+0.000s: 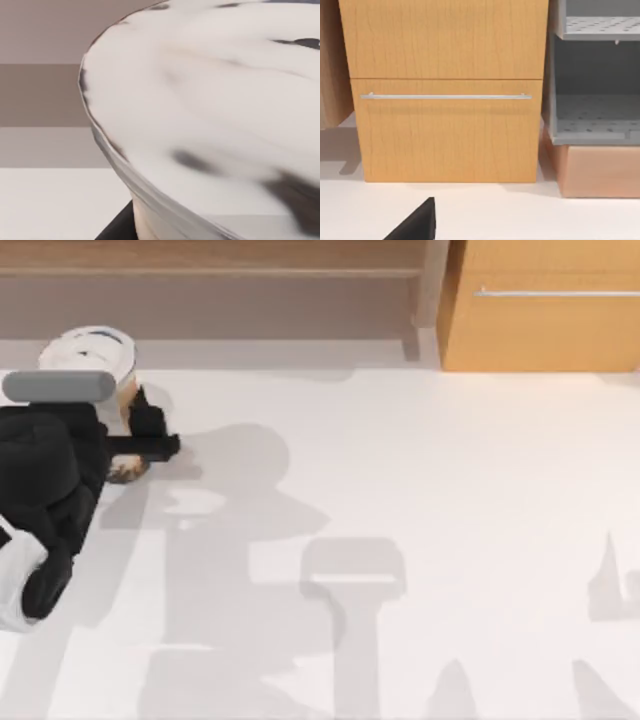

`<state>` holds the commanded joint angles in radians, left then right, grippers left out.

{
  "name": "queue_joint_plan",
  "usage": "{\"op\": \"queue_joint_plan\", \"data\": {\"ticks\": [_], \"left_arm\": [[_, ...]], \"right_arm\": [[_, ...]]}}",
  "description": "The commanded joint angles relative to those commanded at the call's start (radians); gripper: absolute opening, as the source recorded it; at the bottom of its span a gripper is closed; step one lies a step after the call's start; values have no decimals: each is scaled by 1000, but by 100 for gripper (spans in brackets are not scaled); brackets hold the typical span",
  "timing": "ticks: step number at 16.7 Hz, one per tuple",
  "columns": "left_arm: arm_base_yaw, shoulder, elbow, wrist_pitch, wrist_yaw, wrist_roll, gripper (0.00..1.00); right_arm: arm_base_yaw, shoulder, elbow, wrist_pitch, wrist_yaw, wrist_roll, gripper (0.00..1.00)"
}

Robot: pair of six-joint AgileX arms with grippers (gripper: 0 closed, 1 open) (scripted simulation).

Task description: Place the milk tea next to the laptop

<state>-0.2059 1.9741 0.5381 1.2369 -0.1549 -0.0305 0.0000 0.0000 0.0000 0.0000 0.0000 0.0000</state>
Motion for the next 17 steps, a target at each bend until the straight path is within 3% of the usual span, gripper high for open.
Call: {"op": "queue_joint_plan", "data": {"ticks": [17], "left_arm": [[-1,-46,0,-50,-1,3,0]], "right_arm": [[0,0,0,0,0,0,100]]}}
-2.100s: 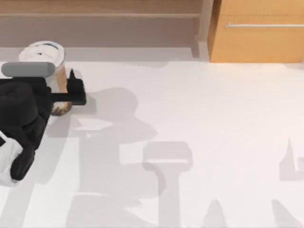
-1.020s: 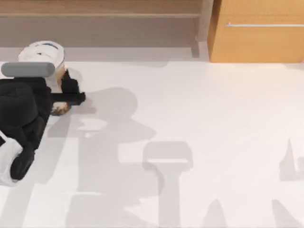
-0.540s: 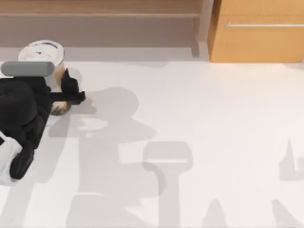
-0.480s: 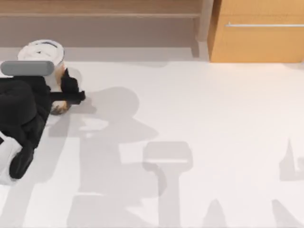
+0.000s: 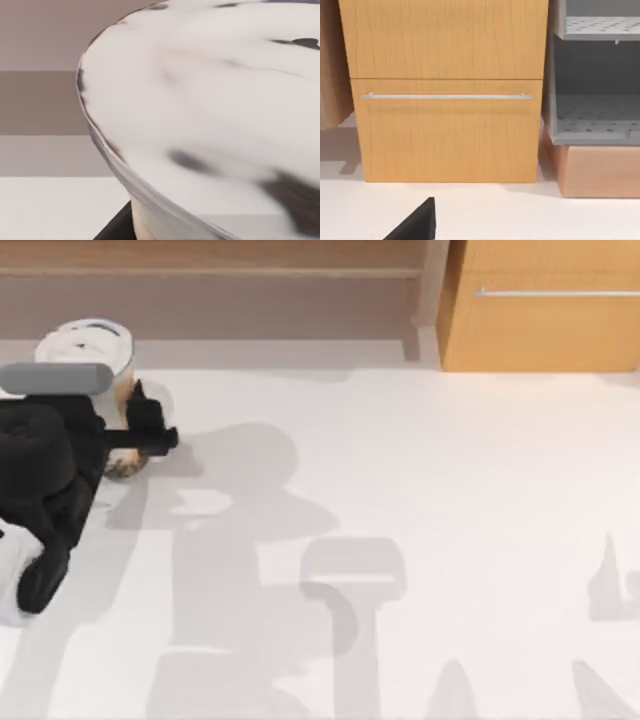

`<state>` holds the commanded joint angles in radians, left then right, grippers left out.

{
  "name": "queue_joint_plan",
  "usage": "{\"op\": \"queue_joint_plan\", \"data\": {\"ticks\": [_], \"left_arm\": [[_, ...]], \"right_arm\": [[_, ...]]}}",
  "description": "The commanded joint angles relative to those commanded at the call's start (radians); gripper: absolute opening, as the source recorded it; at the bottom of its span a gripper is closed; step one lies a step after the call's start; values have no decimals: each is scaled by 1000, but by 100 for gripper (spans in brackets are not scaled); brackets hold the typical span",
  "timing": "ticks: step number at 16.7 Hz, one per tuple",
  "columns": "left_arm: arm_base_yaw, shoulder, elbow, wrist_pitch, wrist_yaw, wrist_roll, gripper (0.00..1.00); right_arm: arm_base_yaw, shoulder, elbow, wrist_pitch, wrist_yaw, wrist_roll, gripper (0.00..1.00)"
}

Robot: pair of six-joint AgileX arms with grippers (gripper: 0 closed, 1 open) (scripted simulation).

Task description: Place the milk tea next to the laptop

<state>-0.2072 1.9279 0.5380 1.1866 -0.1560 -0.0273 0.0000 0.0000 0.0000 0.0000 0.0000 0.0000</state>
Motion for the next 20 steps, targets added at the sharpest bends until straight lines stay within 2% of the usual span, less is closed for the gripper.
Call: {"op": "queue_joint_plan", "data": {"ticks": [8,20], "left_arm": [[5,-150,0,14,27,5,0],[77,-459,-278,-184,103,26,0]], "right_arm": [[0,0,0,0,0,0,100],[0,0,0,0,0,0,100]]}}
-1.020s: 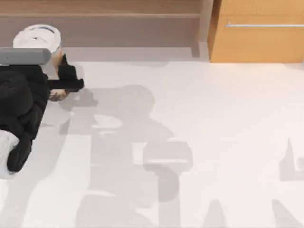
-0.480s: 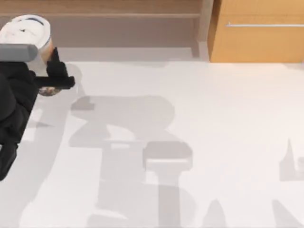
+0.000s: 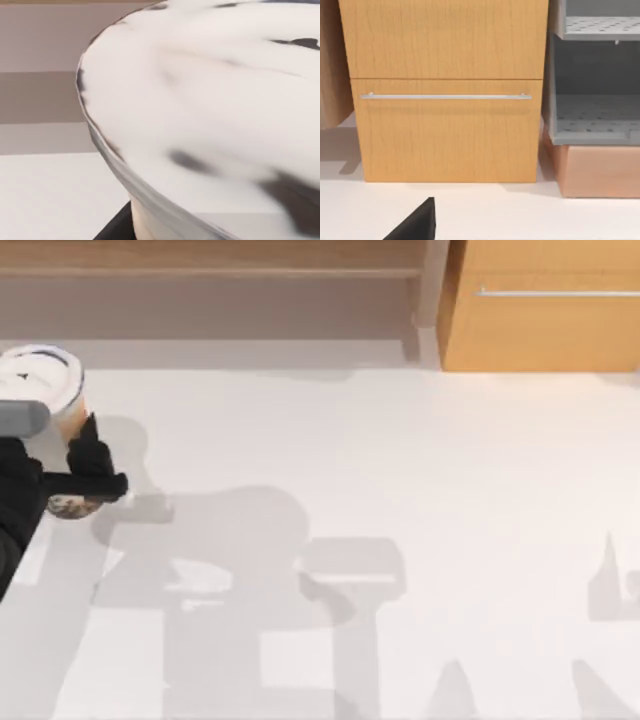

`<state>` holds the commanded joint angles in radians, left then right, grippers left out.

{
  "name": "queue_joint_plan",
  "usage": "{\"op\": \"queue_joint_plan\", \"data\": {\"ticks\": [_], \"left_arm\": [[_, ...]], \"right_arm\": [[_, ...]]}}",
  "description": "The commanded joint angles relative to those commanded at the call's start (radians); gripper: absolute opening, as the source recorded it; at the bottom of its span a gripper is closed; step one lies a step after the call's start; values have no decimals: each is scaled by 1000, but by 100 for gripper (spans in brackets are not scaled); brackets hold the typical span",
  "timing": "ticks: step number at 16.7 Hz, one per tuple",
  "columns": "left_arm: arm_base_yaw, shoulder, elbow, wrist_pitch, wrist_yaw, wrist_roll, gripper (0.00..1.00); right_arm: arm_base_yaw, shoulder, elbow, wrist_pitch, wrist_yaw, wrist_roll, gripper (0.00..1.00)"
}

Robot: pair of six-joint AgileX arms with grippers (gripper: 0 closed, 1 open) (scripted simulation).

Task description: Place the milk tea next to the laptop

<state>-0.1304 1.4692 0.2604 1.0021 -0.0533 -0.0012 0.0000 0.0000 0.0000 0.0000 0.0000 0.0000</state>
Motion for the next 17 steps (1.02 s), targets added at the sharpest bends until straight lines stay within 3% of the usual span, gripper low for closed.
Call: {"op": "queue_joint_plan", "data": {"ticks": [10,17], "left_arm": [[82,-234,-143,-98,50,6,0],[86,-253,-146,-101,53,8,0]], "right_arm": [[0,0,0,0,0,0,100],[0,0,0,0,0,0,100]]}}
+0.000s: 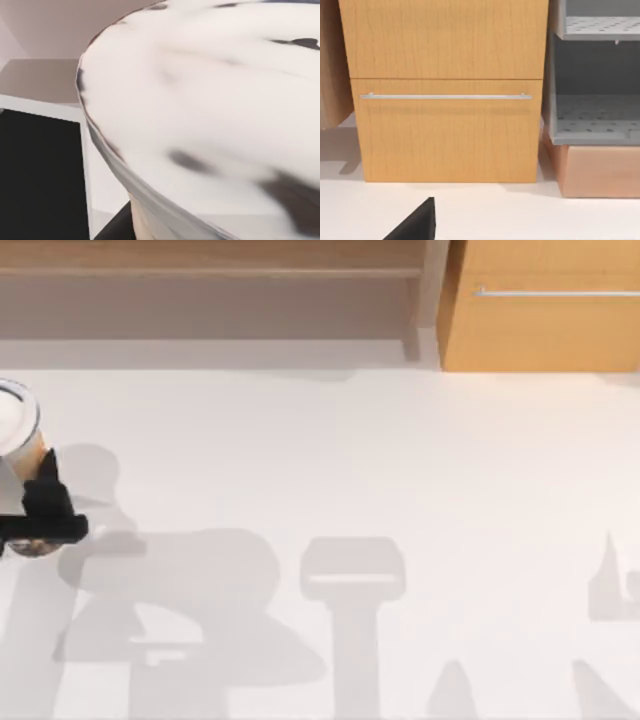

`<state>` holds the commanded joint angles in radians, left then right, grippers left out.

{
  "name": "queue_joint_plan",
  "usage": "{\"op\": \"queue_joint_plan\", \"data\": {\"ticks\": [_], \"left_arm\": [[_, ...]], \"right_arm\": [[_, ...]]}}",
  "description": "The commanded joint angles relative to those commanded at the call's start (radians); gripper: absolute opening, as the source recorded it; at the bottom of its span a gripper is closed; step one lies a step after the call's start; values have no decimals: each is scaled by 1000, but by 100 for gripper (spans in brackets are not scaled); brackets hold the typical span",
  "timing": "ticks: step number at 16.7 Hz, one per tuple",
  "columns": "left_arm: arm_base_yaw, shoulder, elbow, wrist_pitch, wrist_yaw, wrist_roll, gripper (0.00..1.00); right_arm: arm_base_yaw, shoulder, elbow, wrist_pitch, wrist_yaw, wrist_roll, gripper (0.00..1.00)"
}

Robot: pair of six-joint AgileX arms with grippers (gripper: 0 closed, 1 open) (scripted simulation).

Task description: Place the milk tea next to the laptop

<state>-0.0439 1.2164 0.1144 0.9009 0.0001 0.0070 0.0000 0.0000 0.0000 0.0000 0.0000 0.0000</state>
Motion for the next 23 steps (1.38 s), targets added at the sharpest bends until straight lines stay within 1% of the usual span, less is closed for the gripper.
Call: {"op": "queue_joint_plan", "data": {"ticks": [6,18,23], "left_arm": [[-3,23,-1,66,6,1,0],[-3,248,-30,344,0,1,0],[2,308,-60,368,4,0,0]], "right_arm": [[0,0,0,0,0,0,100],[0,0,0,0,0,0,100],[0,0,0,0,0,0,100]]}}
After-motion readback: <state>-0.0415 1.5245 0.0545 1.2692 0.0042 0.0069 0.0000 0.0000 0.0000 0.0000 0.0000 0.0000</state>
